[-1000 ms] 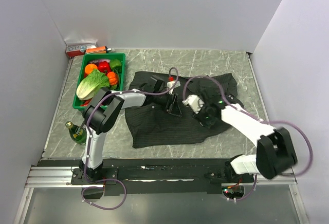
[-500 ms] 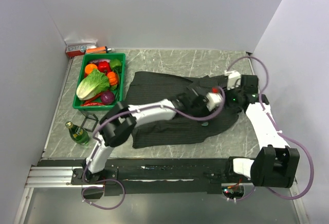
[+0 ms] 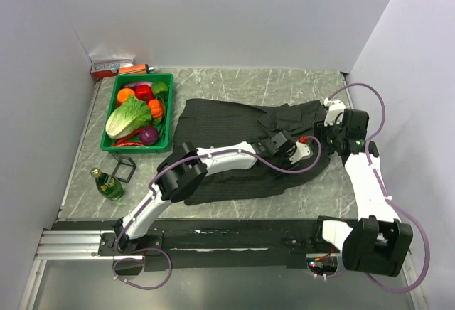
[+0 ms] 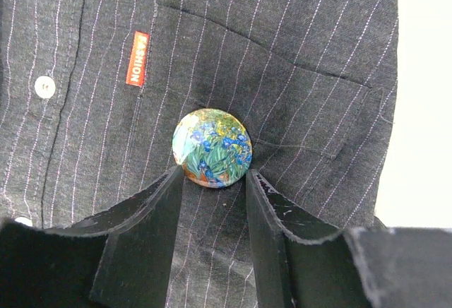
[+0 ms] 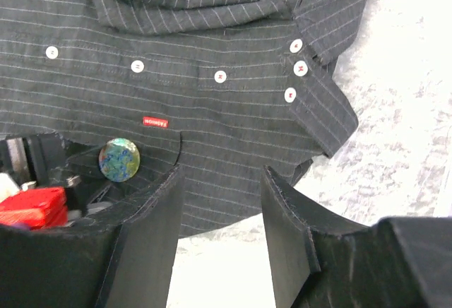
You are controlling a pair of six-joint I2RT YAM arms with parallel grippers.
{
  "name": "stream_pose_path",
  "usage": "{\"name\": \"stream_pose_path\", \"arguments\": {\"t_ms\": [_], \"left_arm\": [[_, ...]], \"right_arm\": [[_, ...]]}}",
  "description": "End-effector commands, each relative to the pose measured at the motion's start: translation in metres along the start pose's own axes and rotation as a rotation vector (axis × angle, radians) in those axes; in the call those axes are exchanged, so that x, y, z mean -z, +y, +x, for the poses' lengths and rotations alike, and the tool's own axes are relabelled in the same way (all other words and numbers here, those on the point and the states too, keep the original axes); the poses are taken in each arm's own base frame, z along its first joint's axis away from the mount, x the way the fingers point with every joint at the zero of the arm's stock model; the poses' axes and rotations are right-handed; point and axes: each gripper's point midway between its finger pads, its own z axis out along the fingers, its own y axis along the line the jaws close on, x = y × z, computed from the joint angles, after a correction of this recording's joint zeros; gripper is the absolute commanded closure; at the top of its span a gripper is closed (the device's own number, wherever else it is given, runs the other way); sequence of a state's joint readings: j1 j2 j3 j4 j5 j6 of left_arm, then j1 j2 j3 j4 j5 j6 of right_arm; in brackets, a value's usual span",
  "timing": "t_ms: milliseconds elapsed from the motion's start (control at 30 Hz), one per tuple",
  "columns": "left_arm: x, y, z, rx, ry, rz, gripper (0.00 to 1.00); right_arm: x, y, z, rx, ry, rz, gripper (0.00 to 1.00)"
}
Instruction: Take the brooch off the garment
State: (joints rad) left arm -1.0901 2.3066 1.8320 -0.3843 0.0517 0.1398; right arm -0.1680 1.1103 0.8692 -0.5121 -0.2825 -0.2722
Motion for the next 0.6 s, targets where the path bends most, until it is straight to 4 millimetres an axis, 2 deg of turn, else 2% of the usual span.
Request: {"name": "stream_pose_path", "arguments": {"t_ms": [0, 100, 267, 467, 567], "left_arm": [[-0.003, -0.003, -0.011, -0.067, -0.01, -0.028, 0.53], [-0.006, -0.012, -0.016, -0.106, -0.022, -0.024, 0.5], [-0.009, -0.014, -0.014, -0.129, -0.01, -0.064, 0.51], [-0.013, -0.007, -0.009, -0.112, 0.018, -0.104, 0.51], [-0.011, -0.003, -0.015, -0.074, 0.004, -0.121, 0.51]], "right_arm": [[0.008, 0.002, -0.002, 0.008, -0.051, 0.007, 0.46], [0.008, 0.004, 0.001, 0.002, -0.049, -0.002, 0.46], [0.006, 0.006, 0.0, -0.009, -0.043, -0.019, 0.46], [0.004, 0.006, -0.001, -0.017, -0.044, -0.02, 0.46], [0.005, 0.007, 0.001, -0.023, -0.044, -0.021, 0.46]]}}
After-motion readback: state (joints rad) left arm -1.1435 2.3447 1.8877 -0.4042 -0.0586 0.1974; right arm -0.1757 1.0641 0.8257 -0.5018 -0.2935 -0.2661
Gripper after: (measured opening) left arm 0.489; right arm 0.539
